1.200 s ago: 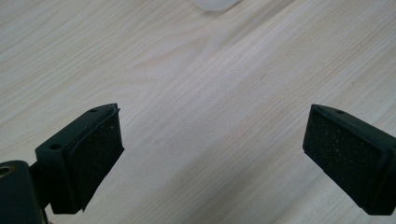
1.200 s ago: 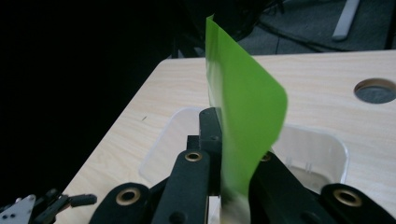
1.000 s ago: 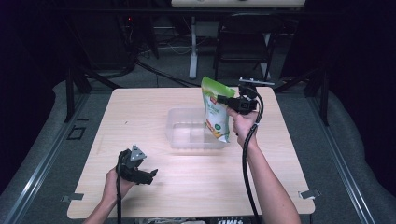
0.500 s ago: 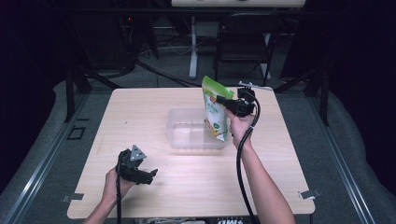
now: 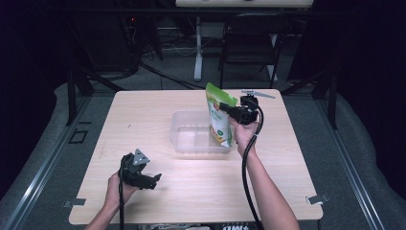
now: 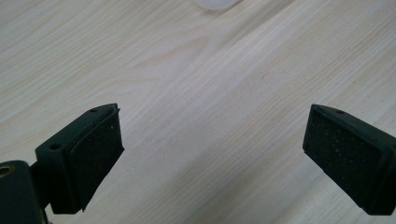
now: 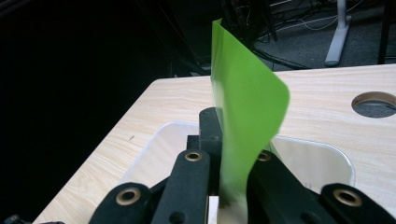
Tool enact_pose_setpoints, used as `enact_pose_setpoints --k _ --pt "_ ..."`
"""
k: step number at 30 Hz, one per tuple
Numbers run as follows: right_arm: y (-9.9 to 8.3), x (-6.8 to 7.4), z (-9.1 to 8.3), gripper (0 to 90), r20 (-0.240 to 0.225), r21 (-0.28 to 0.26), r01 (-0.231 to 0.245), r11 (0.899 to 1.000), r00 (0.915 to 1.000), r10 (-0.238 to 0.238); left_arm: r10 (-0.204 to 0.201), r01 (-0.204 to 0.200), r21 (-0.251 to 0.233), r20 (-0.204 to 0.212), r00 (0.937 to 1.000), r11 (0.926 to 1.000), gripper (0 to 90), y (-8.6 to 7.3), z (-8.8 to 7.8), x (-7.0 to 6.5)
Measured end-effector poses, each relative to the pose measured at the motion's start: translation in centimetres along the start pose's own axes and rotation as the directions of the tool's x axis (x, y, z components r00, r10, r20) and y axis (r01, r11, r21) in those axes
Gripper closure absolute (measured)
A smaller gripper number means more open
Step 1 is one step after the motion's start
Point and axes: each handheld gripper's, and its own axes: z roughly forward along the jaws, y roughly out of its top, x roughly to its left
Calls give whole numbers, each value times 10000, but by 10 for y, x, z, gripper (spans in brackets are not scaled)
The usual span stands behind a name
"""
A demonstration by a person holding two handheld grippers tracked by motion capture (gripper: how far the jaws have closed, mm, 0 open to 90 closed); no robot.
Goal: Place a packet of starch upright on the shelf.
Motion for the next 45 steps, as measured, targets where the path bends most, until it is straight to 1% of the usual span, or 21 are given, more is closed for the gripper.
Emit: enact_pose_setpoints --k 2,4,9,10,13,16,18,20,26,29,30,31,34,35,39,40,41,42,43,44,45 --pt "-2 -1 0 900 -14 17 -23 10000 10000 23 35 -35 -5 -25 10000 10000 45 0 0 0" --pt "-4 -4 1 900 -66 18 47 10000 10000 -47 21 -21 -31 -54 10000 10000 45 0 0 0" --pt "-5 -5 0 900 -88 20 213 9998 9997 -212 23 -23 -39 -70 10000 10000 45 0 0 0" --pt "-6 -6 -1 900 -137 112 333 9994 9994 -332 27 -27 -52 -93 10000 10000 45 0 0 0" --pt "-9 -5 0 900 -28 221 672 9975 9977 -672 28 -28 -59 -67 10000 10000 45 0 0 0" --pt "-12 -5 1 900 -56 316 724 9969 9974 -722 -7 6 -80 -101 9999 10000 45 0 0 -1" --pt "-14 -4 2 900 -32 324 844 9959 9964 -843 35 -36 -64 -105 9999 10000 45 0 -1 -1" --pt "-14 -2 2 900 93 409 1038 9938 9945 -1043 18 -18 -56 -95 10000 10000 45 0 -1 0" --pt "-14 -1 1 900 383 589 1240 9905 9912 -1264 -11 10 -98 -85 10000 10000 45 0 0 -1" --pt "-14 -2 1 900 685 614 1189 9910 9900 -1231 19 -19 -66 -37 10000 10000 45 1 0 -1" --pt "-14 -2 1 900 685 614 1189 9910 9900 -1231 19 -19 -66 -37 10000 10000 45 1 0 -1" --pt "-14 -4 0 900 928 698 1229 9900 9873 -1291 34 -34 -64 -29 10000 10000 45 1 0 -2" --pt "-15 -6 -2 900 1016 720 1123 9911 9876 -1193 106 -106 -19 -15 9999 9999 45 1 0 -2" --pt "-15 -9 -3 900 1164 707 1078 9917 9865 -1155 112 -113 -27 -82 9999 9999 45 1 1 -2" --pt "-14 -14 -6 896 1244 736 957 9927 9867 -1043 90 -90 18 -13 10000 10000 45 1 1 -2" --pt "-14 -15 -7 886 1270 751 937 9928 9866 -1028 96 -96 34 1 10000 9999 45 1 1 -2" --pt "-14 -15 -8 846 1278 792 947 9924 9863 -1043 94 -94 40 8 10000 9999 45 1 1 -2" --pt "-14 -15 -8 846 1278 792 947 9924 9863 -1043 94 -94 40 8 10000 9999 45 1 1 -2" --pt "-13 -16 -8 712 1322 984 884 9912 9861 -1011 93 -93 43 8 10000 9999 45 1 1 -2" --pt "-13 -16 -8 712 1322 984 884 9912 9861 -1011 93 -93 43 8 10000 9999 45 1 1 -2" --pt "-13 -19 -10 619 1235 1106 828 9904 9877 -963 87 -87 46 10 10000 10000 45 1 1 -2"
